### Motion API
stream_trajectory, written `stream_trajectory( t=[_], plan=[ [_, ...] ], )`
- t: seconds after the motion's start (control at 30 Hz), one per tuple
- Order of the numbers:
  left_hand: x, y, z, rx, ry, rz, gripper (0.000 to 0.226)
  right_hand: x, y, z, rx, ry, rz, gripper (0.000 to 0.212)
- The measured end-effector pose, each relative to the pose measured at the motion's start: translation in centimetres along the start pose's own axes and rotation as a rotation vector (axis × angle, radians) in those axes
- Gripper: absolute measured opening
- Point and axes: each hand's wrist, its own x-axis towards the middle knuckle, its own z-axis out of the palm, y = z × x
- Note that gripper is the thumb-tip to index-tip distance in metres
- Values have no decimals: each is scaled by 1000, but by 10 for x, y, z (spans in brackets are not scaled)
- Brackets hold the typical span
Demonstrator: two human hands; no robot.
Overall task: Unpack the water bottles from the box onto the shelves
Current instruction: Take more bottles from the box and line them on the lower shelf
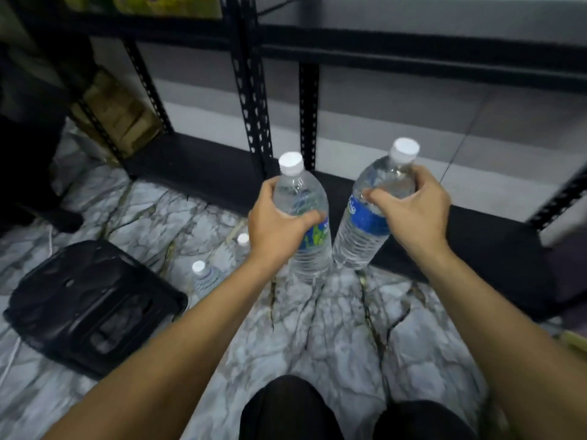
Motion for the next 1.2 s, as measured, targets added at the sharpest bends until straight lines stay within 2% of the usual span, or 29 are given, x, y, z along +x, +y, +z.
stream_trajectory(
  t=[0.13,0.27,0.37,0.57,0.73,0.87,1.07,1.2],
  plan=[
    [42,102,16,-111,23,117,72,53,-74,-51,-7,117,-132,44],
    [83,205,22,-175,9,248,73,107,-152,-100,21,223,-231,46],
    [112,277,28,-216,-7,337,64,148,-203,-134,67,277,-291,36],
    [167,375,59,-266,-16,481,55,215,-263,-186,54,351,-382,37],
    [202,407,99,-219,-38,556,48,255,-262,-198,16,435,-393,40],
    [226,404,125,-186,-22,534,60,275,-238,-190,12,515,-382,63],
    [266,385,152,-137,-26,451,58,309,-218,-183,39,520,-333,61],
    [293,377,160,-189,17,406,57,333,-211,-170,76,540,-328,61]
  ],
)
